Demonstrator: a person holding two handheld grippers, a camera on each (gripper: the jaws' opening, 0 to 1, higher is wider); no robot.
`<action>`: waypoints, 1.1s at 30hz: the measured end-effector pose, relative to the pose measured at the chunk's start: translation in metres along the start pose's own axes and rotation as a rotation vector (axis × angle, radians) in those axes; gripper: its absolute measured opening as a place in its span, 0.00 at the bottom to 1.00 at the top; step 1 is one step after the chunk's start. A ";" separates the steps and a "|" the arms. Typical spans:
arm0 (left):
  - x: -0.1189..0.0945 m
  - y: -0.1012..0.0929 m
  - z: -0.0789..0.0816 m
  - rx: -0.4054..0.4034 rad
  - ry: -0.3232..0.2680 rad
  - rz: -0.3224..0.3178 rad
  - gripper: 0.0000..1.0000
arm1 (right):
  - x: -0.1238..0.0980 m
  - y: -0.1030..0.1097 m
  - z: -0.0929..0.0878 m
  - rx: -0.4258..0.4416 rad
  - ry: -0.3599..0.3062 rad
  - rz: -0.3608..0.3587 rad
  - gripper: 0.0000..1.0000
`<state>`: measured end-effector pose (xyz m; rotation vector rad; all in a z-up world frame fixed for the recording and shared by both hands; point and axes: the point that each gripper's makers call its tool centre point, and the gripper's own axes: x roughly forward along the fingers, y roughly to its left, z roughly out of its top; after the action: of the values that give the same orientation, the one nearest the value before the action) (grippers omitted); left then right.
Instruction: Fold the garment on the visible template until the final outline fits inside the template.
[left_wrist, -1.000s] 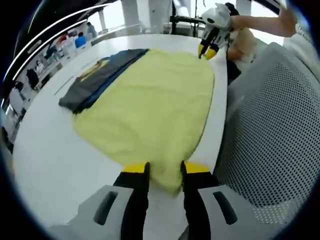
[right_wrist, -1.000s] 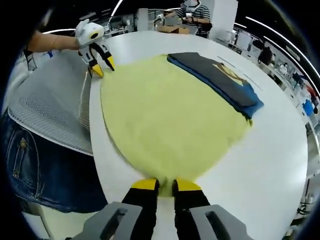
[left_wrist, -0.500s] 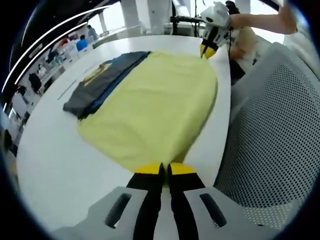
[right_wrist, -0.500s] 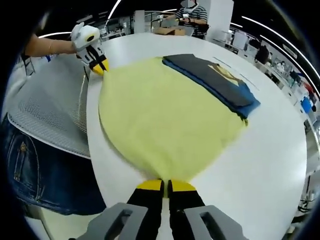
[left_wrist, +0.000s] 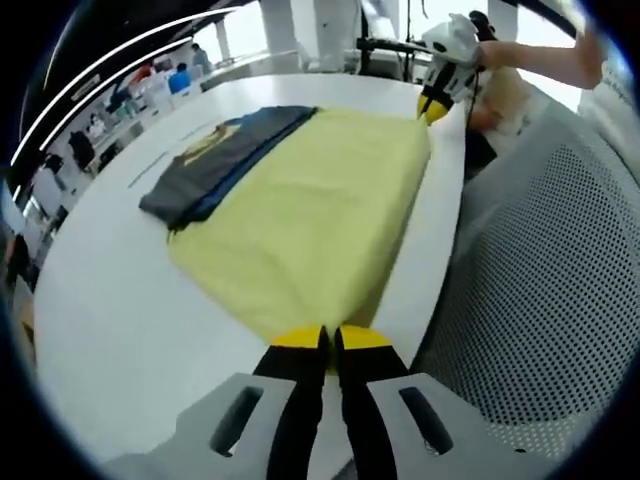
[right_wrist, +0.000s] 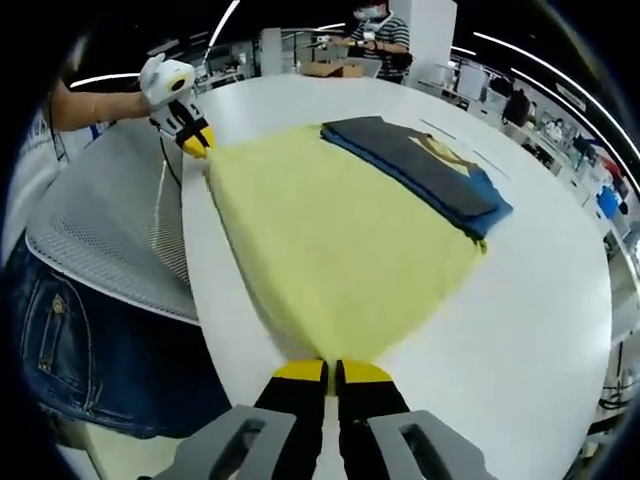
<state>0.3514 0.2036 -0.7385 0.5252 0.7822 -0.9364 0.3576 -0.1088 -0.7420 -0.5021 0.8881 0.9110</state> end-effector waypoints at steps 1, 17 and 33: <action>-0.001 -0.001 -0.001 -0.008 0.002 -0.001 0.01 | -0.001 0.002 0.000 0.003 -0.003 0.002 0.00; -0.015 -0.022 -0.008 -0.017 0.051 -0.011 0.01 | -0.009 0.026 -0.010 0.057 -0.003 -0.001 0.00; -0.026 -0.039 -0.014 -0.053 0.064 -0.031 0.01 | -0.016 0.050 -0.021 0.116 0.003 0.008 0.00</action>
<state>0.3029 0.2070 -0.7295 0.5000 0.8721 -0.9284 0.3013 -0.1042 -0.7407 -0.4005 0.9406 0.8609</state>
